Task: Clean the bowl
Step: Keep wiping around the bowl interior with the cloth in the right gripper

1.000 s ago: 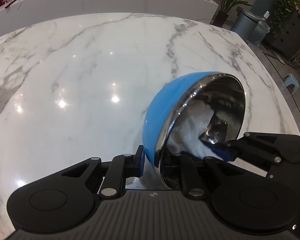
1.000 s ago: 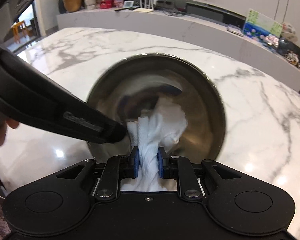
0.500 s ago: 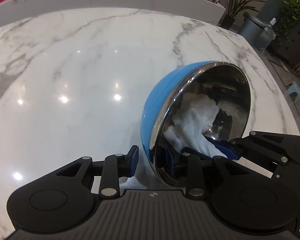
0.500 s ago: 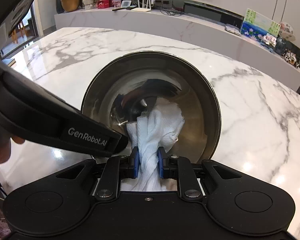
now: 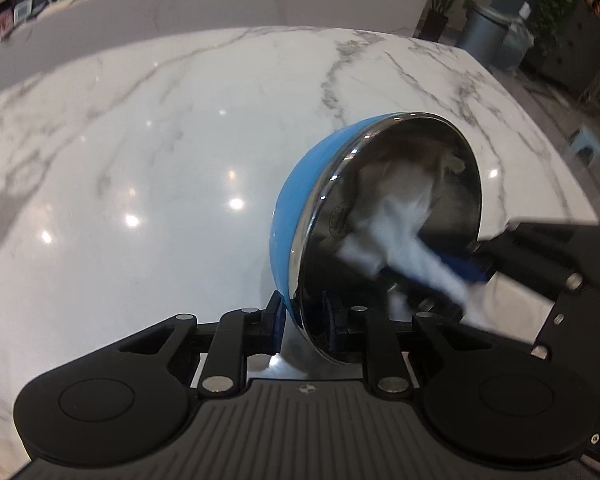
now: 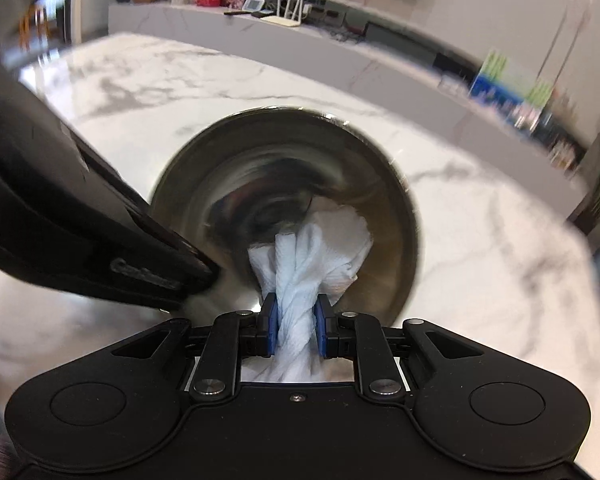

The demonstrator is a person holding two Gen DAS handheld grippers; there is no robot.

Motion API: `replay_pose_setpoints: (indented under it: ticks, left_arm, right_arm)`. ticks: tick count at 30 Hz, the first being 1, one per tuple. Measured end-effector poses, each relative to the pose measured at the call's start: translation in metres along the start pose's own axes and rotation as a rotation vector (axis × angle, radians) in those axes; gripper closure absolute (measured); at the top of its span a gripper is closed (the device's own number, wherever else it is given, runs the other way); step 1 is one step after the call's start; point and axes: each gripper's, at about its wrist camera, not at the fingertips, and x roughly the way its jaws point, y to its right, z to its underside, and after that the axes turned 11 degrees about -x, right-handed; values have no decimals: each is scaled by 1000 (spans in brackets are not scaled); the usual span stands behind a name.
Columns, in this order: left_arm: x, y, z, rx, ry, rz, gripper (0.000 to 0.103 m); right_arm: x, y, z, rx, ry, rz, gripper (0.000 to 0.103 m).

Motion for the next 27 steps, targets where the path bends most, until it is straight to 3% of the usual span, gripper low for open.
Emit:
replay_pose_setpoints:
  ticks: [5,18,27]
  left_arm:
    - [-1,2,-5,15,10,-13,88]
    - [10,-2,-12,-57,38,48,85]
    - [16,-4,-20,-76,24,58,85]
  right_arm:
    - [0,6,0,2,2,12,87]
    - [8,18,5,151,-12,-100,87]
    - [15,19,-1,131,-10,-98,87]
